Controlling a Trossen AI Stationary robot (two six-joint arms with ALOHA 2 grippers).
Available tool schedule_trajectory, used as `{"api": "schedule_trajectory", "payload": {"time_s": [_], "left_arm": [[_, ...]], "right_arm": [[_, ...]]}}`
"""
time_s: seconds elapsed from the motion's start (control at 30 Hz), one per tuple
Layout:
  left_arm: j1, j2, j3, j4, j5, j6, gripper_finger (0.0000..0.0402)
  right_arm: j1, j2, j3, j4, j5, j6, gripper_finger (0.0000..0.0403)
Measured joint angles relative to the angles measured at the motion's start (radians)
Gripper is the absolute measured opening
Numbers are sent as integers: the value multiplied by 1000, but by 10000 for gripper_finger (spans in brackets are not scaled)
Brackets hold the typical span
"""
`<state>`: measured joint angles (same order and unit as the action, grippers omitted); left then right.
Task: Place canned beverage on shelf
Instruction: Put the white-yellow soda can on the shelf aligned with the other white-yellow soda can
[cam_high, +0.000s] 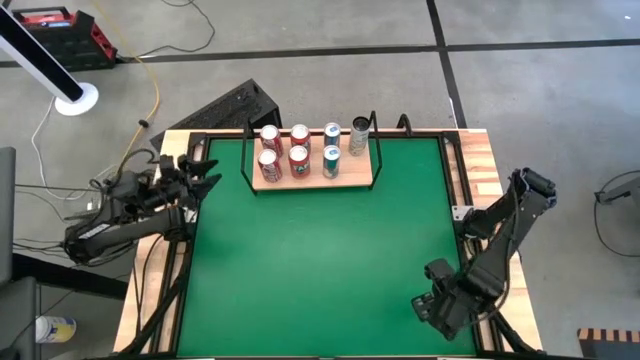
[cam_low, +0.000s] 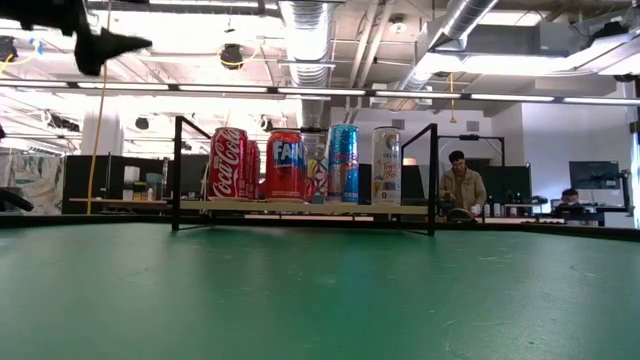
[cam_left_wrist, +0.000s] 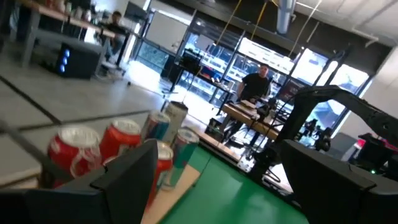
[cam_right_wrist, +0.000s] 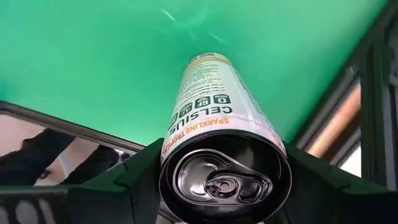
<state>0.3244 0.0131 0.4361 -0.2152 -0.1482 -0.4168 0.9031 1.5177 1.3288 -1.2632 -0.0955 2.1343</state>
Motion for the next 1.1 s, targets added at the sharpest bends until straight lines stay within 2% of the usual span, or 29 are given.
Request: {"api": "schedule_trajectory", "payload": {"time_s": [0.2, 0.67, 1.1], "left_arm": [[0, -8, -66, 6, 5, -64, 322], [0, -8, -68, 35, -19, -48, 322], [0, -8, -68, -58, 12, -67, 322]], "right_arm": [[-150, 0, 82, -67, 58, -199, 279], [-606, 6, 281, -131, 246, -749, 280], [-1018, 83, 456, -141, 253, -1171, 280]]}}
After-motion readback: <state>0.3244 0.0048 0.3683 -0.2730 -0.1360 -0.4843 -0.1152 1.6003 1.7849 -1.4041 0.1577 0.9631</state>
